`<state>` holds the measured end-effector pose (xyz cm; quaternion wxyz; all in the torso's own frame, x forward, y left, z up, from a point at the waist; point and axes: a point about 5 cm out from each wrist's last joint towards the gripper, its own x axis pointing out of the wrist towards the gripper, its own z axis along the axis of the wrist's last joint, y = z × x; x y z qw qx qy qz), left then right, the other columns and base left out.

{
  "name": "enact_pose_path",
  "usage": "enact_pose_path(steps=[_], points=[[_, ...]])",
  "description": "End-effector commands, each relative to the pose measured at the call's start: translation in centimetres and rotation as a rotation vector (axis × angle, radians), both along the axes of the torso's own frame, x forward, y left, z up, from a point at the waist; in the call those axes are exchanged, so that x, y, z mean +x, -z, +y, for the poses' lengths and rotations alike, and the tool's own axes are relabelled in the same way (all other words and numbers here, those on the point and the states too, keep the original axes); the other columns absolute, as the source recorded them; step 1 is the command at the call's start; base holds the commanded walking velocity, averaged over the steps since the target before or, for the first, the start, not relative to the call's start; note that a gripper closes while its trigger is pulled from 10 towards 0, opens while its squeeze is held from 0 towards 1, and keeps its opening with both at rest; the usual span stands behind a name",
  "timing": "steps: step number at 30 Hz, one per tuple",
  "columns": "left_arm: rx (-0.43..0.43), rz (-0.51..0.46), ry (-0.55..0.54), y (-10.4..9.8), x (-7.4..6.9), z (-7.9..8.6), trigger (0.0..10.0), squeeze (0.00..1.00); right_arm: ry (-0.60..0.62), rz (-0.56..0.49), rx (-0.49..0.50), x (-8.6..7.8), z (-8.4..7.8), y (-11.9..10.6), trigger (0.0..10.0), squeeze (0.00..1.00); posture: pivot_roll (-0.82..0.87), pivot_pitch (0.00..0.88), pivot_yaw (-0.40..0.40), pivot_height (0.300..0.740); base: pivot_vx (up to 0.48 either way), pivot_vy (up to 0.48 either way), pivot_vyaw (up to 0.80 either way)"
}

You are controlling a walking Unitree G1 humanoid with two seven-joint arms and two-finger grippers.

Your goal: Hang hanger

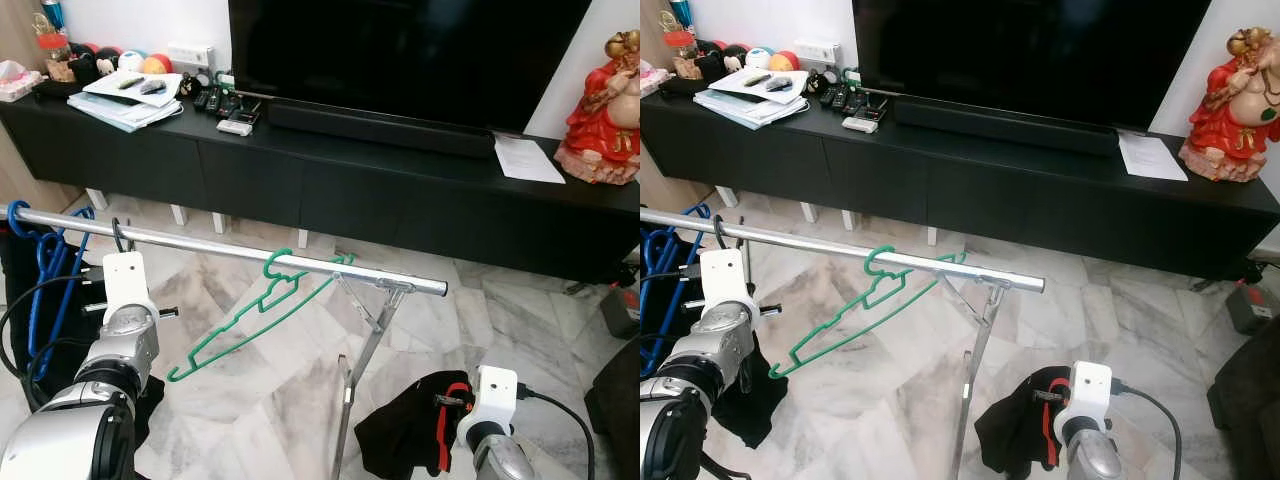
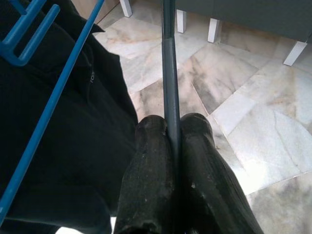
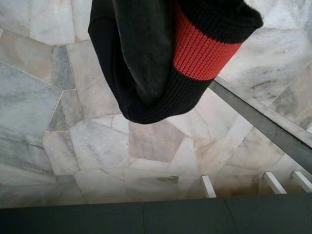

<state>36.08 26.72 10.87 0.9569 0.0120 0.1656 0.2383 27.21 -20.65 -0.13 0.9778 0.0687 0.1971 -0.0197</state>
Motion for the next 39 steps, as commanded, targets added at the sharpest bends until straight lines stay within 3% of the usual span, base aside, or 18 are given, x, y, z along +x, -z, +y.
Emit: enact_pose_path(steps=[1,7,15,18,24,27,28,29,31,32,36,39], points=[[0.002,0.020,-0.007,0.1,-0.1,0.2,0.0,0.00,0.002,-0.027,-0.011,0.3,-0.4,-0.6,10.0,0.00,-0.10,0.082,-0.069,0.740,0.000,0.000,0.00],[0.010,-0.044,0.034,-0.3,0.0,0.1,0.0,0.00,0.003,-0.028,-0.012,0.3,-0.4,-0.6,10.0,0.00,-0.10,0.083,-0.069,0.740,0.000,0.000,0.00],[0.133,-0.128,0.138,-0.8,-0.2,0.1,0.0,0.00,0.011,-0.033,-0.010,0.2,-0.3,-0.6,10.0,0.00,-0.09,0.090,-0.070,0.740,0.000,0.000,0.00],[0.141,-0.130,0.145,-0.7,-0.3,0.2,0.0,0.00,0.011,-0.033,-0.008,0.2,-0.2,-0.6,10.0,0.00,-0.09,0.094,-0.067,0.740,0.000,0.000,0.00],[0.200,-0.108,0.211,0.9,-1.8,0.5,0.0,0.00,0.009,-0.031,-0.003,0.1,0.0,-0.4,10.0,0.00,-0.08,0.100,-0.061,0.740,0.000,0.000,0.00],[0.208,-0.120,0.221,2.1,-3.3,1.1,0.0,0.00,0.011,-0.029,-0.003,0.0,-0.1,-0.4,10.0,0.00,-0.08,0.104,-0.056,0.740,0.000,0.000,0.00],[0.207,-0.130,0.231,2.3,-3.6,1.1,2.9,0.00,0.012,-0.029,-0.003,0.0,-0.1,-0.4,10.0,0.00,-0.09,0.106,-0.055,0.740,0.000,0.000,0.00],[0.206,-0.136,0.239,2.4,-3.9,1.2,2.9,0.00,0.012,-0.029,-0.004,0.0,-0.1,-0.4,10.0,0.00,-0.09,0.107,-0.055,0.740,0.000,0.000,0.00],[0.217,-0.145,0.259,3.0,-4.9,1.3,8.6,0.00,0.013,-0.028,-0.004,-0.1,-0.1,-0.3,10.0,0.00,-0.08,0.108,-0.053,0.740,0.000,0.000,0.00],[0.226,-0.134,0.273,3.6,-5.6,1.4,10.0,0.00,0.014,-0.026,-0.005,-0.1,-0.1,-0.3,10.0,0.00,-0.08,0.108,-0.053,0.740,0.000,0.000,0.00],[0.213,-0.102,0.290,5.3,-7.4,1.4,10.0,0.00,0.014,-0.024,-0.004,-0.2,-0.1,-0.2,10.0,0.00,-0.08,0.108,-0.052,0.740,0.000,0.000,0.00],[0.202,-0.133,0.280,5.7,-8.4,1.3,10.0,0.00,0.013,-0.025,-0.003,-0.2,0.0,-0.2,10.0,0.00,-0.08,0.106,-0.053,0.740,0.000,0.000,0.00]])
